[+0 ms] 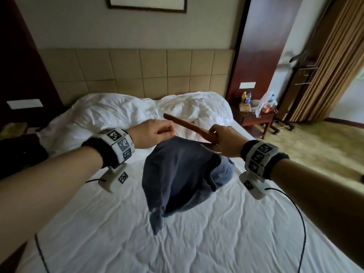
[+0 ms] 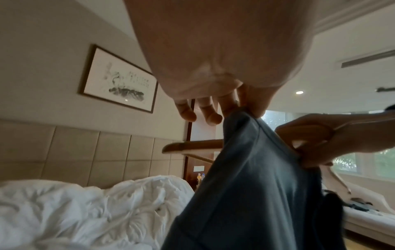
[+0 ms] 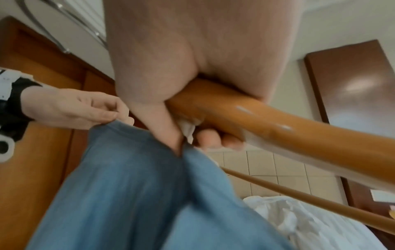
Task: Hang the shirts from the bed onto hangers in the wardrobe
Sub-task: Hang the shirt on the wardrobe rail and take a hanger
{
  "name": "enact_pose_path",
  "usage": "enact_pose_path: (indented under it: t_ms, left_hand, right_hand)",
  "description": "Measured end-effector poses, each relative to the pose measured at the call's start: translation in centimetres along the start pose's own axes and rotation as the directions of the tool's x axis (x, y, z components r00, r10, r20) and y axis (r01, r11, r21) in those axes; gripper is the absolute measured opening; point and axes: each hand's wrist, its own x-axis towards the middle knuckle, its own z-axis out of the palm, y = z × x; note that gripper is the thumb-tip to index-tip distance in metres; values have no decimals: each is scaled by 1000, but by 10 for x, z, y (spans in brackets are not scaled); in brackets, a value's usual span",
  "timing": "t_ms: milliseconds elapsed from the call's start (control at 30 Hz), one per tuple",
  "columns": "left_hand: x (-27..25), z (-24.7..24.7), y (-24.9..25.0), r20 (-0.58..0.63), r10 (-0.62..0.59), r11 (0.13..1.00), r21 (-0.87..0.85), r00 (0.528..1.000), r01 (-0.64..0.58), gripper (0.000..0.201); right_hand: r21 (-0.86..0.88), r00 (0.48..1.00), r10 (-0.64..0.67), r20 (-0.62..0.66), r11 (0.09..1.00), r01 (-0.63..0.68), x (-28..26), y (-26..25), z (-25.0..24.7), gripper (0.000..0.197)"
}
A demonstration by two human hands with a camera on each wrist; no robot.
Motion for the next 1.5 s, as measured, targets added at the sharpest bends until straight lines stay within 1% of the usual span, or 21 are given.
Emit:
enact_pose_path:
  t_ms: [100, 167, 233, 333, 400, 467, 533, 600, 667, 733, 767, 833, 933, 1000, 1067, 1100, 1200, 1267, 1333, 1400, 1500]
  left_hand:
    - [-11, -18, 1, -46, 13, 994, 111, 999, -7, 17]
    - [-21, -28, -3, -56, -1, 985, 172, 998, 10, 16]
    - [-26, -32, -4, -43, -17, 983, 183, 999, 24, 16]
    - [-32, -29, 2, -47, -29, 994, 105, 998, 34, 17]
    - [-36, -27, 3, 5, -74, 987, 146, 997, 73, 17]
    - [-45, -26, -5, 98, -150, 951, 285, 984, 116, 16]
    - [-56, -25, -16, 169, -197, 900, 422, 966, 110, 21]
    - [-63, -23, -20, 217, -221, 838, 540, 951, 72, 26]
    - [-66, -19, -16, 287, -294, 728, 685, 912, 19, 33]
    - [-66, -15, -12, 313, -364, 590, 806, 877, -43, 40]
    - [-66, -12, -11, 300, -389, 532, 845, 871, -54, 39]
    - [-65, -8, -11, 226, -425, 447, 894, 876, -14, 34]
    - [-61, -2, -12, 171, -459, 377, 926, 872, 17, 34]
    - [-58, -1, -11, 186, -473, 383, 923, 861, 11, 34]
    - [-54, -2, -6, 226, -484, 436, 900, 845, 9, 31]
    - [-53, -3, -2, 243, -482, 466, 885, 842, 12, 28]
    - [-46, -9, 4, 283, -476, 550, 834, 833, 31, 15]
    - [-43, -14, 5, 287, -484, 580, 812, 827, 58, 18]
    - [-42, -20, 4, 281, -501, 568, 821, 819, 65, 22]
    - [-42, -26, -1, 261, -523, 502, 864, 811, 45, 25]
    - [-42, -31, -6, 240, -539, 426, 904, 807, 16, 23]
  right_hand:
    - [-114, 999, 11, 39, 993, -6, -2, -1, -7, 32]
    - [-117, 999, 37, 32, 993, -33, -5, 4, -9, 30]
    - [-52, 999, 38, 17, 998, -37, -8, 8, -10, 26]
    - [110, 1000, -2, -11, 994, 4, -11, -6, -11, 31]
    - [132, 1000, -17, -18, 991, 20, -11, -13, -11, 35]
    - [68, 999, -30, 20, 997, 29, -12, -11, -11, 39]
    - [8, 995, -35, 93, 999, 35, -16, -4, -10, 40]
    - [-30, 989, -29, 148, 999, 34, -21, -1, -7, 39]
    - [-15, 987, -25, 157, 1000, 27, -25, -2, -2, 38]
    - [47, 991, -1, 136, 999, -6, -27, -5, 1, 37]
    - [85, 991, 13, 130, 996, -25, -29, -7, 3, 36]
    - [141, 990, 42, 137, 988, -61, -33, -11, 8, 31]
    - [174, 984, 74, 161, 979, -102, -40, -19, 15, 18]
    - [206, 979, 106, 173, 968, -142, -43, -20, 18, 20]
    - [275, 974, 144, 173, 943, -188, -44, -16, 19, 22]
    - [351, 971, 158, 176, 912, -212, -44, -15, 18, 20]
    - [593, 967, 144, 212, 768, -244, -46, -16, 6, 9]
    - [671, 973, 119, 199, 707, -224, -49, -20, -9, 6]
    - [695, 979, 87, 183, 693, -191, -53, -26, -23, 9]
    - [705, 980, 54, 192, 687, -176, -59, -29, -35, 12]
    - [709, 962, 22, 273, 671, -217, -68, -34, -45, 8]
